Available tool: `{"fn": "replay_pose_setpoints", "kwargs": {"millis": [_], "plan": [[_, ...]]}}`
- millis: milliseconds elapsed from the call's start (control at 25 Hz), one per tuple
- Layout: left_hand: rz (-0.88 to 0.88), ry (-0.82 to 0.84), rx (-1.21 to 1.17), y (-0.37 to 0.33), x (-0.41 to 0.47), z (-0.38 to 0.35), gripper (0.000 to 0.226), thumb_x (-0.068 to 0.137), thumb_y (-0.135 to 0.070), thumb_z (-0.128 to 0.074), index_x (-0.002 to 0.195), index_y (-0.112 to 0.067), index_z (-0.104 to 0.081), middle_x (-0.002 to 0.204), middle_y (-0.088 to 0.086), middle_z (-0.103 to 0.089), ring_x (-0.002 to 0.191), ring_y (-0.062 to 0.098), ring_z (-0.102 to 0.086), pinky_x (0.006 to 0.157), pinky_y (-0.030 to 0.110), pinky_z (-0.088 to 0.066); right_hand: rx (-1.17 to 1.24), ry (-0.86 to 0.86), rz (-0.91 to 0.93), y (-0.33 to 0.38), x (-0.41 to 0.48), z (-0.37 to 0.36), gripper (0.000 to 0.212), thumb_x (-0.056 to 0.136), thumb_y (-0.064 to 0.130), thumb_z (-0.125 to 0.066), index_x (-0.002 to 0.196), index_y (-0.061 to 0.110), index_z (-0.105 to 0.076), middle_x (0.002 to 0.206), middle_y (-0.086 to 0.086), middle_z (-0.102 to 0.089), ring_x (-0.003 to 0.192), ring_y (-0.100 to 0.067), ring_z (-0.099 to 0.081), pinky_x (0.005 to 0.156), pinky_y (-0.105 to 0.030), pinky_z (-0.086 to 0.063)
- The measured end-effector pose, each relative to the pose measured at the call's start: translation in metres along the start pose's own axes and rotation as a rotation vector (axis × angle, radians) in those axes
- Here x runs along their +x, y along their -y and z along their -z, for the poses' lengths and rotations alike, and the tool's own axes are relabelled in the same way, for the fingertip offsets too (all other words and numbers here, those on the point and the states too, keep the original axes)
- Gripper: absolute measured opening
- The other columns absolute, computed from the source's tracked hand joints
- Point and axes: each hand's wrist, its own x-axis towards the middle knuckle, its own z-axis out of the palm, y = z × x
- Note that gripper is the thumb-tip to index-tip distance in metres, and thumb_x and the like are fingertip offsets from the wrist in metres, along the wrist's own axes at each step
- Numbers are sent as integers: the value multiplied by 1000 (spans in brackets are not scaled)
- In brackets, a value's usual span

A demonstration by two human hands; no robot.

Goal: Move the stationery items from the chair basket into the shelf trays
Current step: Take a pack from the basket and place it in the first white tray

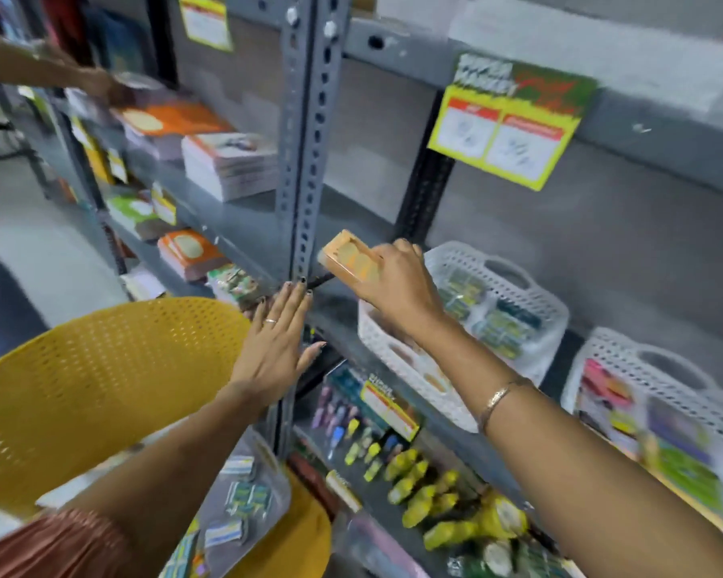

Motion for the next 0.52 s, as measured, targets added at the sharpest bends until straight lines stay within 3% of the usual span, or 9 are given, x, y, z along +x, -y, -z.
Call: {"fn": "replay_pose_setpoints", "kwargs": {"millis": [160, 280, 520], "plan": [[-210, 61, -33, -44, 47, 5, 90, 87, -69, -1, 145, -4, -25, 151, 9, -16, 140, 20, -11, 110, 50, -21, -55, 28, -152, -61, -11, 26, 52, 69, 42, -72, 104, 5, -65, 112, -19, -64, 111, -35, -54, 92, -38, -45], [-330, 128, 25, -64, 61, -5, 101, 76, -76, 14, 148, -8, -10, 154, 6, -3, 140, 17, 6, 114, 41, 0, -54, 80, -261, -88, -27, 20, 57, 74, 45, -68, 110, 1, -63, 121, -21, -60, 116, -35, -52, 95, -39, -48], [-334, 176, 43, -67, 62, -20, 102, 75, -78, 9, 148, -10, -11, 153, 2, -2, 140, 13, 8, 113, 35, 6, -92, 186, -368, -106, -37, -21, 57, 76, 35, -73, 119, 3, -56, 127, -15, -56, 121, -30, -47, 91, -37, -48]]}}
